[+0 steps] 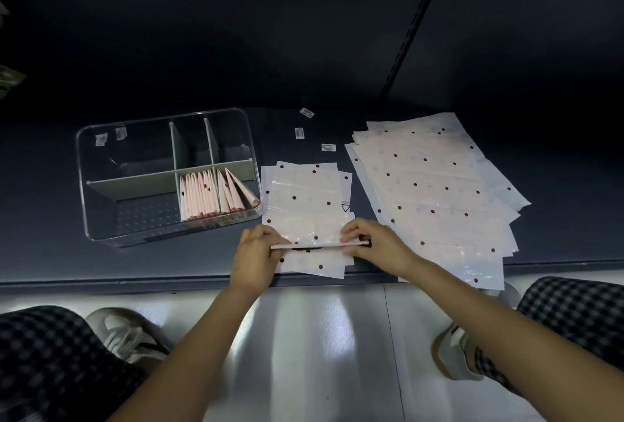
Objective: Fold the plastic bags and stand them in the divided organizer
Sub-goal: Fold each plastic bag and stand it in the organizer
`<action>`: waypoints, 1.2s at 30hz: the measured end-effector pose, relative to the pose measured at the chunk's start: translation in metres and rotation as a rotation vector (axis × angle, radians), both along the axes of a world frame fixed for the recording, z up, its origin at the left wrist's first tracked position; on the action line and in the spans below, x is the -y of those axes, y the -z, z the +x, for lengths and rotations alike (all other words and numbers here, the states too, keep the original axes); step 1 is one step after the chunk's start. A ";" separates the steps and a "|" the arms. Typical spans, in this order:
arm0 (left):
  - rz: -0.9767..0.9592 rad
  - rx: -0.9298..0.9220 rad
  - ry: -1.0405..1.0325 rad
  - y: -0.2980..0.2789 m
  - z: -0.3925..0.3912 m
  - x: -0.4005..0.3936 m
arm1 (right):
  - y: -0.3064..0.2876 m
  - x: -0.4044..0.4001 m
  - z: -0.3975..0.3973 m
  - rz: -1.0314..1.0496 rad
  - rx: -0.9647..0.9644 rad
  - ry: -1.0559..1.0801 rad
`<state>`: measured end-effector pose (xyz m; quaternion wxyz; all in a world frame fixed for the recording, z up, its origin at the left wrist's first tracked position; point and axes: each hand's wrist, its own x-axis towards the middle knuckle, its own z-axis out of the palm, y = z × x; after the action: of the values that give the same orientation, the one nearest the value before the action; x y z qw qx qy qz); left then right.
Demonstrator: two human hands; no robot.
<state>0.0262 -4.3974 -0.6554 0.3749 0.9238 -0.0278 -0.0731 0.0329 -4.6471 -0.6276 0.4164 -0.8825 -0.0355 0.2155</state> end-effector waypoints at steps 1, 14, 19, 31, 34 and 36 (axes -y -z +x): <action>0.002 -0.028 -0.038 0.002 0.000 0.000 | 0.001 0.001 0.004 0.020 -0.018 0.068; 0.268 0.208 -0.135 -0.016 -0.015 0.025 | 0.013 -0.017 0.032 -0.164 -0.103 0.367; 0.547 0.133 0.397 0.004 -0.021 0.035 | 0.014 -0.019 0.034 -0.208 -0.101 0.353; 0.647 0.008 0.422 0.011 -0.020 0.020 | 0.010 -0.062 -0.004 -0.322 0.419 0.208; 0.642 -0.001 0.443 0.010 -0.020 0.018 | 0.020 -0.091 -0.013 -0.277 0.275 -0.200; 0.629 0.000 0.452 0.010 -0.020 0.017 | 0.028 -0.092 -0.013 -0.306 0.209 -0.269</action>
<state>0.0062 -4.4142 -0.6653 0.0476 0.9642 -0.2067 -0.1589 0.0198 -4.5546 -0.6557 0.2390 -0.9403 -0.1628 0.1793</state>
